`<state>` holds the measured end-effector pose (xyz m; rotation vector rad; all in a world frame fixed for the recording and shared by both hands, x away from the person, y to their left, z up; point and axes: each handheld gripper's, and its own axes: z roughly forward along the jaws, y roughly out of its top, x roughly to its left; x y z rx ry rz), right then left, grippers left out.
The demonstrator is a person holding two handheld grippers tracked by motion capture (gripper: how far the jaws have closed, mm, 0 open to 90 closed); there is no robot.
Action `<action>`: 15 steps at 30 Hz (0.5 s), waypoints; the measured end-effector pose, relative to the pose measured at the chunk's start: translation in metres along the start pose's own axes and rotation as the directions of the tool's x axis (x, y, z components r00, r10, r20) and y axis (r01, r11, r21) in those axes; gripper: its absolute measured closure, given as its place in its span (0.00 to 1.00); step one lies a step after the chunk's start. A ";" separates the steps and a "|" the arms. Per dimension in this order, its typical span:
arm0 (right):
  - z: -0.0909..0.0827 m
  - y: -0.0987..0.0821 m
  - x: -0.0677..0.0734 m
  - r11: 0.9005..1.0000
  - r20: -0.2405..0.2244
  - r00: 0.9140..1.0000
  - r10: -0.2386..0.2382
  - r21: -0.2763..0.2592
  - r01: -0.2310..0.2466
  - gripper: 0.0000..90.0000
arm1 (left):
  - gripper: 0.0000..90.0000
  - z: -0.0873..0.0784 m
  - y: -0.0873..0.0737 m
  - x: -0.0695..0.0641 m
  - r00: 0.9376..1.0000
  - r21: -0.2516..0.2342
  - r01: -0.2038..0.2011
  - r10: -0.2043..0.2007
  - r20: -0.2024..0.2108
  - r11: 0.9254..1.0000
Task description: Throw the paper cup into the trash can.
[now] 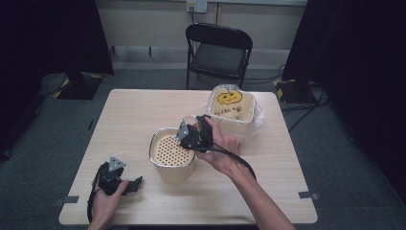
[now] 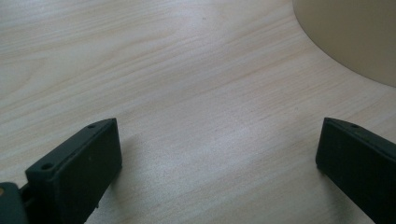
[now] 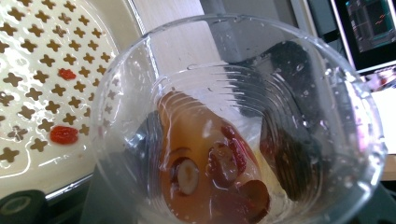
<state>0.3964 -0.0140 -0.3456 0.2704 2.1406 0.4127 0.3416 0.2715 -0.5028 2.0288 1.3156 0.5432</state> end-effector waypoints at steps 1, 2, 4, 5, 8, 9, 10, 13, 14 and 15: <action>0.000 0.002 0.001 1.000 0.005 1.000 -0.018 -0.001 0.018 0.49 | 0.00 0.000 0.000 0.000 1.000 0.000 0.002 -0.002 -0.001 1.000; 0.000 0.003 0.002 1.000 0.017 0.999 -0.031 0.001 0.031 0.49 | 0.00 0.000 0.000 0.000 1.000 0.000 0.000 0.000 0.000 1.000; 0.001 0.007 0.006 0.996 0.054 0.995 -0.085 0.023 0.083 0.49 | 0.00 0.000 0.000 0.000 1.000 0.000 0.002 -0.002 0.000 1.000; 0.001 0.009 0.009 0.994 0.069 0.992 -0.108 0.028 0.106 0.49 | 0.00 0.000 0.000 0.000 1.000 0.000 0.000 0.000 0.000 1.000; 0.001 0.013 0.013 0.985 0.112 0.979 -0.173 0.047 0.168 0.49 | 0.00 0.000 0.000 0.000 1.000 0.000 0.000 0.000 0.000 1.000; 0.002 0.015 0.015 0.981 0.129 0.973 -0.190 0.052 0.185 0.49 | 0.00 0.000 0.000 0.000 1.000 0.000 0.001 -0.001 -0.001 1.000; 0.002 0.017 0.016 0.975 0.140 0.965 -0.222 0.064 0.215 0.49 | 0.00 0.000 0.000 0.000 1.000 0.001 -0.001 0.001 0.000 1.000; 0.003 0.020 0.020 0.964 0.161 0.951 -0.264 0.079 0.254 0.49 | 0.00 0.000 0.000 0.000 1.000 0.000 0.001 -0.001 0.000 1.000; 0.003 0.021 0.021 0.961 0.164 0.948 -0.274 0.091 0.262 0.49 | 0.00 0.000 0.000 0.000 1.000 0.001 -0.001 0.001 0.000 1.000; 0.004 0.022 0.022 0.958 0.174 0.943 -0.284 0.091 0.272 0.49 | 0.00 0.000 0.000 0.000 1.000 0.000 0.000 0.000 0.000 1.000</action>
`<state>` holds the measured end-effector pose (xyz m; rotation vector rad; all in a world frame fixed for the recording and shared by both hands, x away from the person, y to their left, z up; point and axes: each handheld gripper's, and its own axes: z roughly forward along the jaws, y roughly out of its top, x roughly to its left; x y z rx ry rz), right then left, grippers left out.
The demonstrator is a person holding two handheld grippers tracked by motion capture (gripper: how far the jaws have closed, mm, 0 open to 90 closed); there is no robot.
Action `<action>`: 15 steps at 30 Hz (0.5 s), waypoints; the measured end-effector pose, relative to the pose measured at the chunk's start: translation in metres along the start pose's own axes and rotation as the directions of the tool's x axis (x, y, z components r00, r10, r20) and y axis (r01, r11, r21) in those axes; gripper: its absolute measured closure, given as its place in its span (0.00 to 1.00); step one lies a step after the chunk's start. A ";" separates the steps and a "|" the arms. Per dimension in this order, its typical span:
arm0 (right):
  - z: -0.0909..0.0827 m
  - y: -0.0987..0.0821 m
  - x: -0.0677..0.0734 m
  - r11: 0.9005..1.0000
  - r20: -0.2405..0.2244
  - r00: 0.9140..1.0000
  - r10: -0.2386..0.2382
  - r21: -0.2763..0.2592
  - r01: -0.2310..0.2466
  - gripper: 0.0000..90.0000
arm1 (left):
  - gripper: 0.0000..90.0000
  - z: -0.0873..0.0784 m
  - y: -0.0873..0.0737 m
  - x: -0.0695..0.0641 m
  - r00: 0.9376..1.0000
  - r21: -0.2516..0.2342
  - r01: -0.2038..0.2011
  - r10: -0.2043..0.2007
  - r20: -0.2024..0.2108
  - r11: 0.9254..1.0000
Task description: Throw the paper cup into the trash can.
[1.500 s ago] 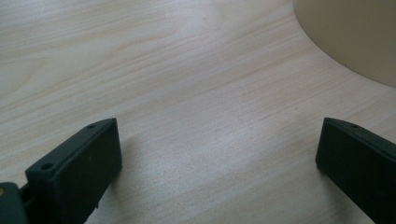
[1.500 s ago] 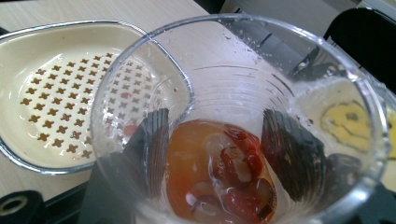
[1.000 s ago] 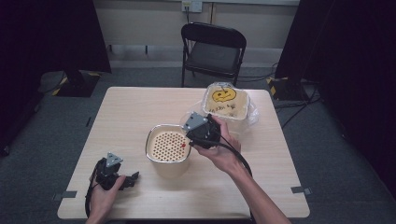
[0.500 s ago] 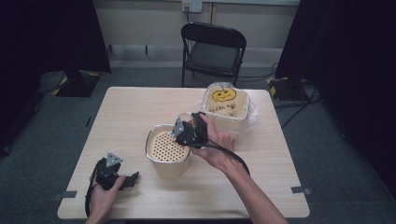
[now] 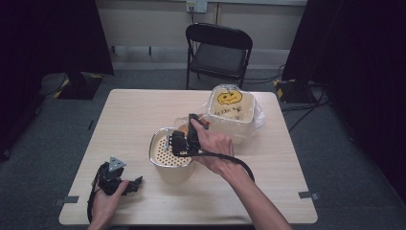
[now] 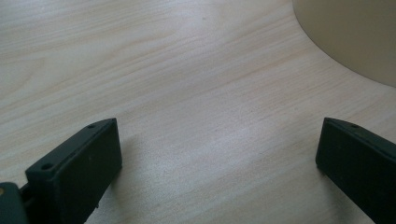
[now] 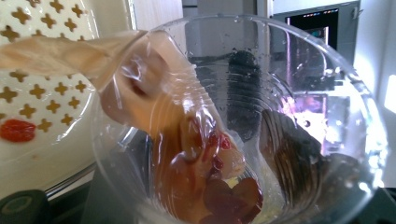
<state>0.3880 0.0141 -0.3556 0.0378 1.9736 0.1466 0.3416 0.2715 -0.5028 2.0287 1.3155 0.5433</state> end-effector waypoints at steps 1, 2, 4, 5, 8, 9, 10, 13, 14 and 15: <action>0.000 0.001 0.000 1.000 0.004 1.000 -0.009 0.002 0.009 0.49 | 0.00 0.000 0.000 0.000 1.000 0.000 0.000 0.000 0.000 1.000; 0.001 0.001 0.001 1.000 0.009 1.000 -0.016 0.002 0.016 0.49 | 0.00 0.000 0.000 0.000 1.000 0.001 -0.001 0.001 0.000 1.000; 0.002 0.002 0.001 1.000 0.009 1.000 -0.025 -0.001 0.025 0.49 | 0.00 0.000 0.000 0.000 1.000 0.000 0.001 -0.001 -0.001 1.000; 0.003 0.002 0.002 0.999 0.013 0.999 -0.038 0.004 0.038 0.49 | 0.00 0.000 0.000 0.000 1.000 0.000 0.000 0.000 0.000 1.000; 0.005 0.003 0.005 0.996 0.038 0.995 -0.093 0.011 0.093 0.49 | 0.00 0.000 0.000 0.000 1.000 0.000 0.002 -0.002 0.000 1.000; 0.006 0.004 0.006 0.994 0.047 0.993 -0.112 0.017 0.111 0.49 | 0.00 0.000 0.000 0.000 1.000 0.001 -0.002 0.002 0.000 1.000; 0.006 0.004 0.007 0.991 0.058 0.990 -0.131 0.022 0.130 0.50 | 0.00 0.000 0.000 0.000 1.000 0.001 -0.002 0.002 0.000 1.000; 0.007 0.005 0.010 0.984 0.082 0.981 -0.179 0.033 0.177 0.50 | 0.00 0.000 0.000 0.000 1.000 0.000 0.000 0.000 0.000 1.000; 0.008 0.006 0.011 0.979 0.089 0.975 -0.202 0.039 0.199 0.50 | 0.00 0.000 0.000 0.000 1.000 0.000 0.000 0.000 0.000 1.000; 0.008 0.006 0.012 0.978 0.092 0.974 -0.207 0.041 0.204 0.50 | 0.00 0.000 0.000 0.000 1.000 0.000 0.000 0.000 0.000 1.000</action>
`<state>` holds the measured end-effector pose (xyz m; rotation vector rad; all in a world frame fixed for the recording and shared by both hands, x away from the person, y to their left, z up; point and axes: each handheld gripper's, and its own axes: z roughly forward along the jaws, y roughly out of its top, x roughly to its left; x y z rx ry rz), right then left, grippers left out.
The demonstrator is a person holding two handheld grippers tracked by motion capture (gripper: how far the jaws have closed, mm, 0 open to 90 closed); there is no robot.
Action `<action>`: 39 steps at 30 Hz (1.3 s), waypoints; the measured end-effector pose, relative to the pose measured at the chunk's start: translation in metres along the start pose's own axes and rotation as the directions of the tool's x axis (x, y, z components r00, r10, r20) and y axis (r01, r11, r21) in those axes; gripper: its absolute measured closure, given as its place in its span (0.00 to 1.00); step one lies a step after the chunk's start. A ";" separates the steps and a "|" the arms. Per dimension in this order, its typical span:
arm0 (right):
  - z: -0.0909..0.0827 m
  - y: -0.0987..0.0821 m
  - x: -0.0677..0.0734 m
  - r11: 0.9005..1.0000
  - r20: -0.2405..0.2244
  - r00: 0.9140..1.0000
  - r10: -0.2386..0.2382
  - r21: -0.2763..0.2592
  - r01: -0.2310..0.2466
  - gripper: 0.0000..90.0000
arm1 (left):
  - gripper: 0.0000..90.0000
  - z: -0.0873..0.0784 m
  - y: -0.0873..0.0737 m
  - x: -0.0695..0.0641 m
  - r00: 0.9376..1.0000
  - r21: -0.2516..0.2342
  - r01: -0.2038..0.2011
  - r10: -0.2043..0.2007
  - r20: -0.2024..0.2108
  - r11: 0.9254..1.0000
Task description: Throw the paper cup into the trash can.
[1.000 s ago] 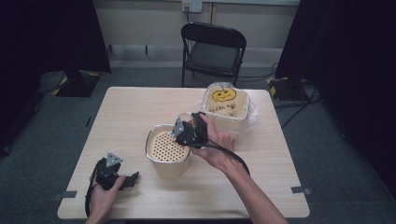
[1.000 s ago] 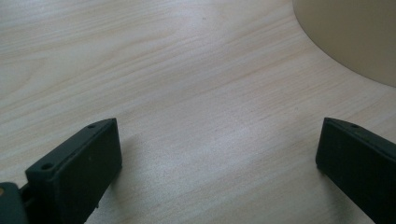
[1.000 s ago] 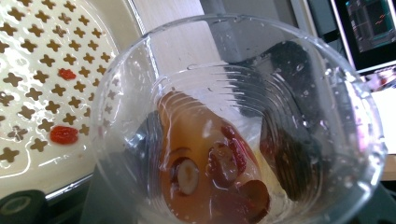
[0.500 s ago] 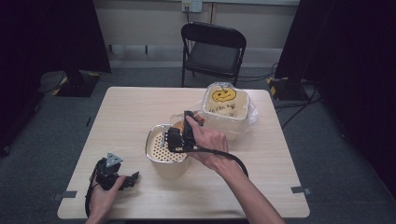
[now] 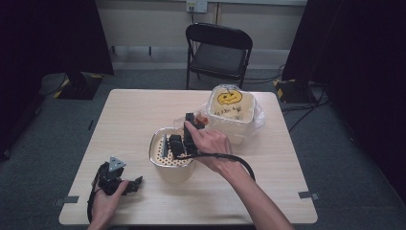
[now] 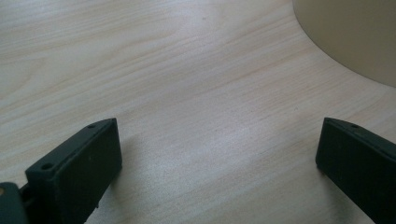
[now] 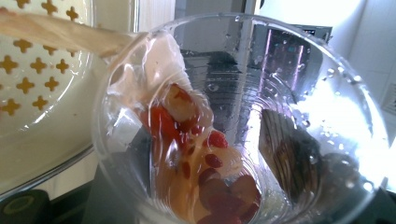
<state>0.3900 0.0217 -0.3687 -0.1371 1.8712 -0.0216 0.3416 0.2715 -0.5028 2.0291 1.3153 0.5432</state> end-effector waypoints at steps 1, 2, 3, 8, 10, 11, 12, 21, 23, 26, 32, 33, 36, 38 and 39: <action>0.000 0.000 0.001 1.000 0.014 1.000 -0.017 -0.005 0.017 0.50 | 0.00 0.000 0.000 0.000 1.000 0.000 0.002 -0.002 -0.001 1.000; 0.000 0.001 0.001 0.999 0.027 0.999 -0.036 -0.003 0.036 0.50 | 0.00 0.000 0.000 0.000 1.000 0.000 0.000 0.000 0.000 1.000; 0.000 0.001 0.002 0.998 0.037 0.998 -0.055 0.000 0.055 0.50 | 0.00 0.000 0.000 0.000 1.000 0.000 0.000 0.000 0.000 1.000; 0.001 0.002 0.004 0.994 0.069 0.992 -0.110 0.022 0.109 0.50 | 0.00 0.000 0.000 0.000 1.000 0.000 0.000 0.000 0.000 1.000; 0.001 0.002 0.006 0.992 0.082 0.989 -0.127 0.026 0.125 0.50 | 0.00 0.000 0.000 0.000 1.000 0.000 0.000 0.000 0.000 1.000; 0.001 0.003 0.007 0.989 0.099 0.985 -0.145 0.038 0.142 0.50 | 0.00 0.000 0.000 0.000 1.000 0.000 0.000 0.000 0.000 1.000; 0.001 0.003 0.008 0.984 0.111 0.978 -0.176 0.044 0.172 0.50 | 0.00 0.000 0.000 0.000 1.000 0.000 0.000 0.000 0.000 1.000; -0.010 0.010 0.015 0.951 0.201 0.930 -0.308 0.066 0.301 0.51 | 0.00 0.000 0.000 0.000 1.000 0.000 0.000 0.000 0.000 1.000; -0.011 0.012 0.015 0.946 0.207 0.923 -0.324 0.062 0.319 0.51 | 0.00 0.000 0.000 0.000 1.000 -0.001 0.002 -0.002 -0.001 1.000; -0.011 0.013 0.016 0.935 0.221 0.908 -0.356 0.085 0.345 0.51 | 0.00 0.000 0.000 0.000 1.000 0.000 0.002 -0.002 -0.001 1.000; -0.008 0.011 0.021 0.905 0.247 0.870 -0.426 0.105 0.413 0.51 | 0.00 0.000 0.000 0.000 1.000 0.000 0.002 -0.002 -0.001 1.000; -0.008 0.011 0.021 0.905 0.246 0.871 -0.425 0.106 0.411 0.51 | 0.00 0.000 0.000 0.000 1.000 -0.001 0.002 -0.002 -0.001 1.000; -0.009 0.010 0.022 0.902 0.256 0.865 -0.431 0.110 0.417 0.51 | 0.00 0.000 0.000 0.000 1.000 0.000 0.002 -0.002 -0.001 1.000; -0.009 0.010 0.024 0.896 0.273 0.854 -0.443 0.121 0.426 0.51 | 0.00 0.000 0.000 0.000 1.000 0.000 0.000 0.000 0.000 1.000; -0.010 0.010 0.024 0.897 0.272 0.855 -0.441 0.117 0.425 0.51 | 0.00 0.000 0.000 0.000 1.000 0.000 0.002 -0.002 -0.001 1.000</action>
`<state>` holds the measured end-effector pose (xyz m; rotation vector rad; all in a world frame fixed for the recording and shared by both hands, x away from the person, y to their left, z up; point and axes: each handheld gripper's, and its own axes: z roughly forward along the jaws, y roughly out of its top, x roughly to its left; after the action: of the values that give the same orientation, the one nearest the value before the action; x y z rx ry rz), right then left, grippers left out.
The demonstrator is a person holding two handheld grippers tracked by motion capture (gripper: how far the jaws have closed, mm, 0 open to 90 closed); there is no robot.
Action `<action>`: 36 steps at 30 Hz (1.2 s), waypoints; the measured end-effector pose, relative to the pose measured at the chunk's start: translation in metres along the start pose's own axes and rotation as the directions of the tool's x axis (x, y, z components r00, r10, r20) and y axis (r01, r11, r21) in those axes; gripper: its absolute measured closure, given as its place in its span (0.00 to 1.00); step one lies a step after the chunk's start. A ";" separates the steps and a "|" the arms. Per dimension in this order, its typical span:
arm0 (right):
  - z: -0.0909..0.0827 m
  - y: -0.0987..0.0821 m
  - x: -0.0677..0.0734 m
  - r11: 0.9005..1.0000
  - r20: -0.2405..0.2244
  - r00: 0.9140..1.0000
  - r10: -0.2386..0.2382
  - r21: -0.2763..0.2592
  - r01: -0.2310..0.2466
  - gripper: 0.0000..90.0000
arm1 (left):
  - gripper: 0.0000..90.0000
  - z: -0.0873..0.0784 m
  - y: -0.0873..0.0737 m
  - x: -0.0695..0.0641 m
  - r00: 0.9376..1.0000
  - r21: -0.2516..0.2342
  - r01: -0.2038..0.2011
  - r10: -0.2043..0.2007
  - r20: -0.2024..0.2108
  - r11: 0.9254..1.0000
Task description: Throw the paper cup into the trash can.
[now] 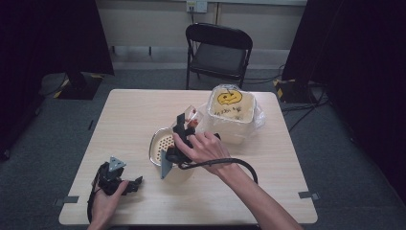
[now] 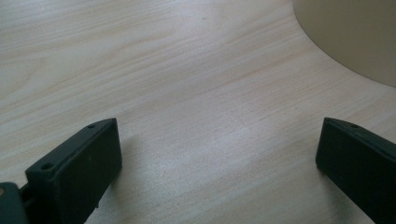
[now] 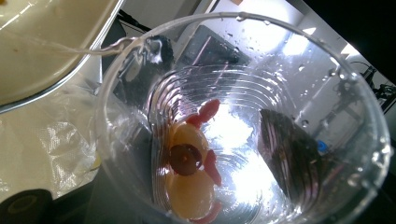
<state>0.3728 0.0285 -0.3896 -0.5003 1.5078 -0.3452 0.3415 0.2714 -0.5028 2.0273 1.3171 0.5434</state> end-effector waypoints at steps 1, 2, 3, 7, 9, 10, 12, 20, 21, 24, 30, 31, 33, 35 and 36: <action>0.000 0.000 0.000 1.000 0.003 1.000 -0.006 -0.001 0.006 0.51 | 0.00 0.000 0.000 0.000 1.000 0.000 -0.001 0.001 0.001 1.000; 0.000 0.000 -0.001 1.000 0.006 1.000 -0.013 -0.002 0.013 0.51 | 0.00 0.000 0.000 0.000 1.000 0.000 -0.001 0.001 0.001 1.000; -0.001 -0.001 -0.003 1.000 0.004 1.000 -0.022 0.007 0.022 0.51 | 0.00 0.000 0.000 0.000 1.000 0.000 0.000 0.000 0.000 1.000; 0.000 -0.003 -0.007 0.997 0.030 0.997 -0.073 0.010 0.072 0.52 | 0.00 0.000 0.000 0.000 1.000 0.000 0.000 0.000 0.000 1.000; -0.001 -0.002 -0.006 0.996 0.051 0.995 -0.085 0.007 0.085 0.52 | 0.00 0.000 0.000 0.000 1.000 0.000 -0.002 0.002 0.001 1.000; -0.002 -0.002 -0.007 0.995 0.060 0.993 -0.097 0.009 0.097 0.52 | 0.00 0.000 0.000 0.000 1.000 0.000 0.000 0.000 0.000 1.000; -0.003 -0.002 -0.007 0.993 0.077 0.990 -0.122 0.004 0.122 0.52 | 0.00 0.000 0.000 0.000 1.000 0.000 -0.003 0.003 -0.002 1.000; -0.006 -0.004 -0.005 0.987 0.117 0.980 -0.158 0.010 0.158 0.53 | 0.00 0.000 0.000 0.000 1.000 -0.002 -0.003 0.003 -0.001 1.000; -0.006 -0.004 -0.006 0.987 0.121 0.979 -0.161 0.011 0.161 0.53 | 0.00 0.000 0.000 0.000 1.000 -0.002 -0.001 0.001 -0.002 1.000; -0.006 -0.006 -0.007 0.987 0.128 0.979 -0.160 0.009 0.161 0.53 | 0.00 0.000 0.000 0.000 1.000 -0.003 0.000 0.000 -0.001 1.000; -0.005 -0.007 -0.005 0.986 0.138 0.977 -0.164 0.015 0.163 0.53 | 0.00 0.000 0.000 0.001 1.000 0.005 -0.011 0.011 -0.002 1.000; -0.006 -0.006 -0.004 0.980 0.135 0.971 -0.197 0.028 0.195 0.53 | 0.00 0.000 0.000 0.000 1.000 0.001 -0.007 0.007 -0.002 1.000; -0.008 -0.003 -0.001 0.973 0.127 0.965 -0.229 0.014 0.229 0.53 | 0.00 0.000 0.000 0.000 1.000 0.001 -0.005 0.005 -0.002 1.000; -0.007 -0.003 -0.002 0.975 0.109 0.970 -0.219 -0.006 0.221 0.53 | 0.00 0.000 0.000 0.000 1.000 -0.001 -0.003 0.003 -0.002 1.000; -0.005 -0.004 -0.005 0.984 0.094 0.979 -0.179 -0.003 0.180 0.53 | 0.00 0.000 0.000 0.000 1.000 -0.003 0.001 -0.001 -0.002 1.000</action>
<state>0.3683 0.0267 -0.3833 -0.6552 1.3783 -0.4480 0.3416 0.2713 -0.5029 2.0241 1.3172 0.5464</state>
